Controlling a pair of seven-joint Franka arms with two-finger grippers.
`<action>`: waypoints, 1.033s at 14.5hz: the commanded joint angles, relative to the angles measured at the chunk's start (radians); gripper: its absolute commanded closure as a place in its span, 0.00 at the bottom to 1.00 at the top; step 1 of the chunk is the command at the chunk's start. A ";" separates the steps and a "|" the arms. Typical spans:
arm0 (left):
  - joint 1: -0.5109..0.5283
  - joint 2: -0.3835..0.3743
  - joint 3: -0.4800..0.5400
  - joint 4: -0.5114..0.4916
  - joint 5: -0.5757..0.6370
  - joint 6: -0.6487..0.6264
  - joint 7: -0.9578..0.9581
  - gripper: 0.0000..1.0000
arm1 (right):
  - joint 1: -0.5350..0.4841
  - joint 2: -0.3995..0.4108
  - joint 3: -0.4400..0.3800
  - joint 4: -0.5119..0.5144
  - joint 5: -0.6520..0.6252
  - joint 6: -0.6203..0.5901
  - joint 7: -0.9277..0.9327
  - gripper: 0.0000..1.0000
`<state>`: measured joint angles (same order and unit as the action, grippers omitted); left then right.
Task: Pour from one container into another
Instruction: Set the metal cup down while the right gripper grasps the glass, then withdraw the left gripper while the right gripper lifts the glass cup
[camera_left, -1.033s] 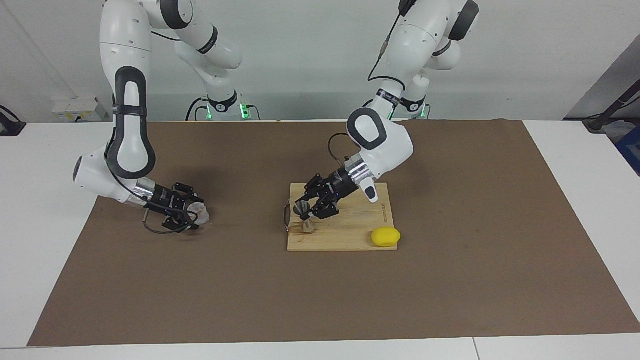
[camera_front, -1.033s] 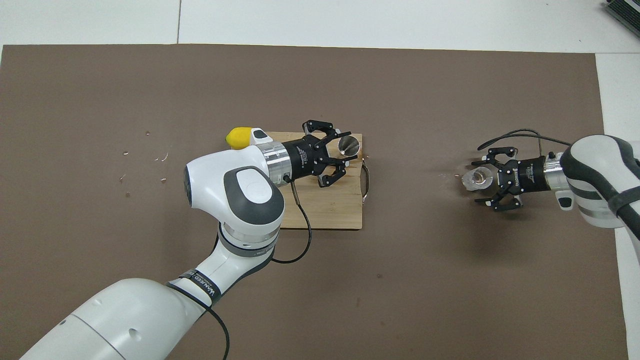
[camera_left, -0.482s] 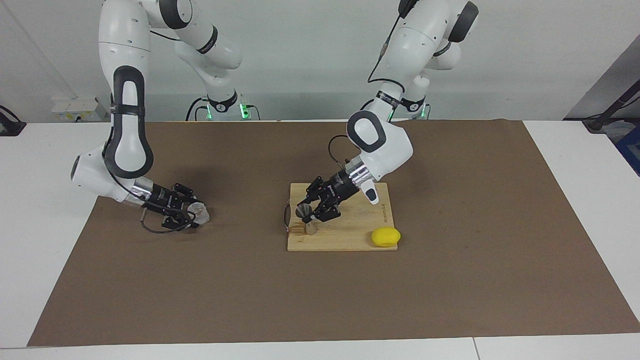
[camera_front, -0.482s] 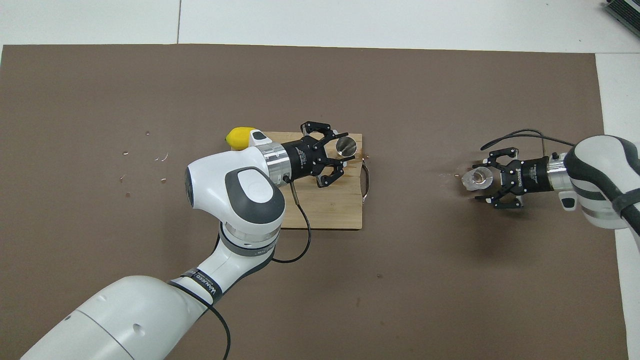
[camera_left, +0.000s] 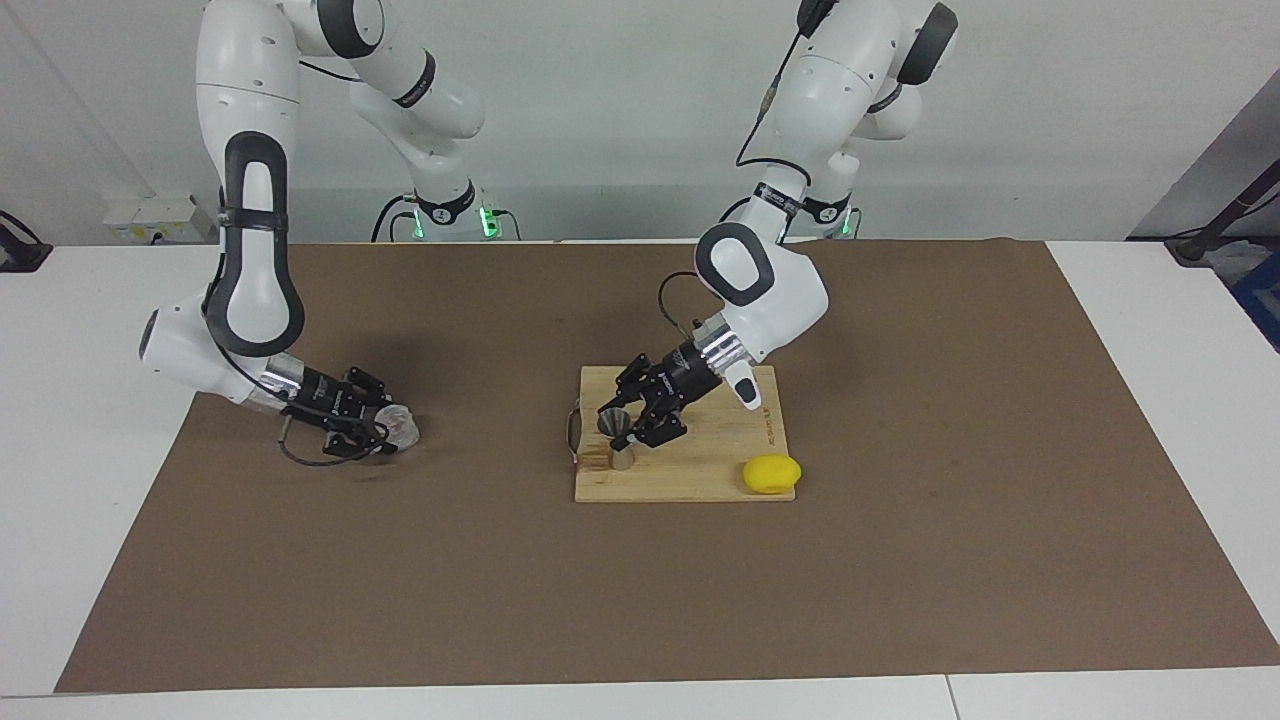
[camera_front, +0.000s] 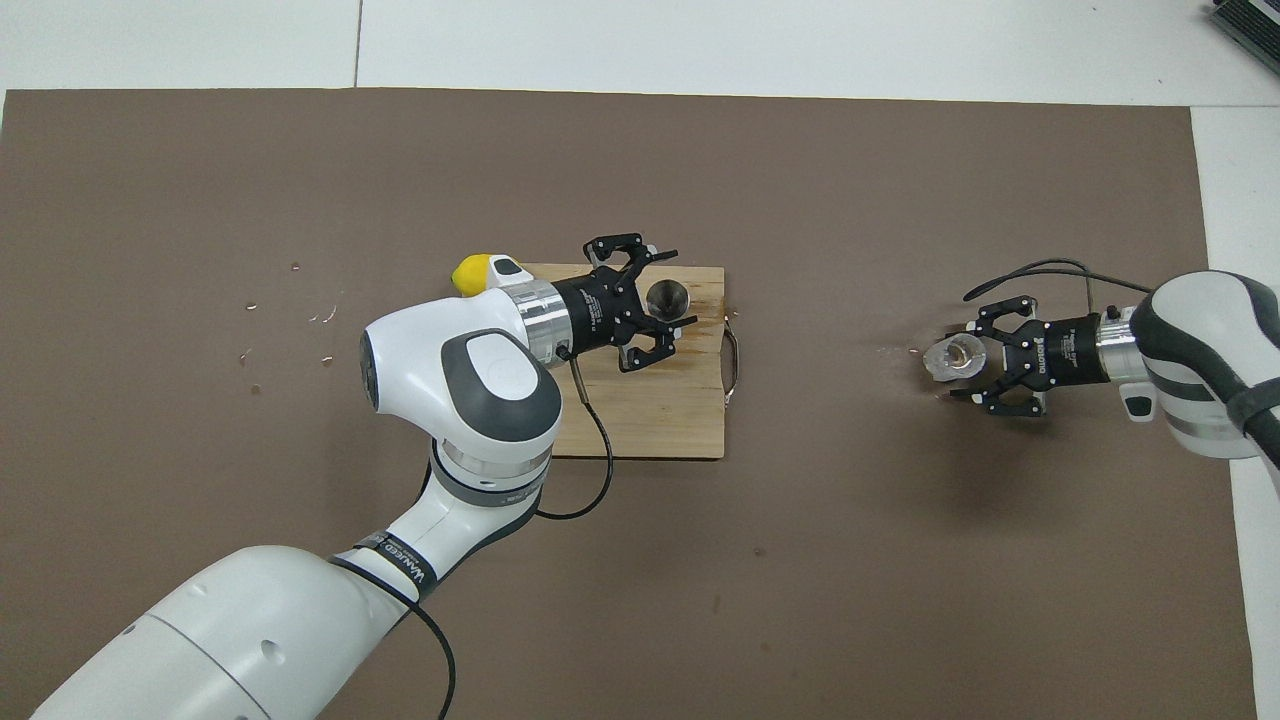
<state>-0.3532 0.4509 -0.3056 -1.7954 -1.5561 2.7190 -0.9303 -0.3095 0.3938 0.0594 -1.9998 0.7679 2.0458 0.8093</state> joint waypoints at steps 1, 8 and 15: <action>0.020 0.003 -0.003 0.002 0.021 0.002 -0.012 0.00 | -0.011 -0.026 0.008 -0.033 0.033 0.019 -0.041 0.27; 0.049 -0.101 -0.006 -0.027 0.070 -0.115 -0.090 0.00 | -0.010 -0.026 0.008 -0.033 0.033 0.019 -0.041 0.35; 0.183 -0.205 -0.003 -0.076 0.379 -0.278 -0.133 0.00 | -0.011 -0.030 0.008 -0.025 0.034 0.008 -0.030 0.77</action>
<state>-0.2140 0.2804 -0.3076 -1.8328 -1.2773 2.4765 -1.0466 -0.3095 0.3913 0.0594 -2.0005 0.7682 2.0458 0.8089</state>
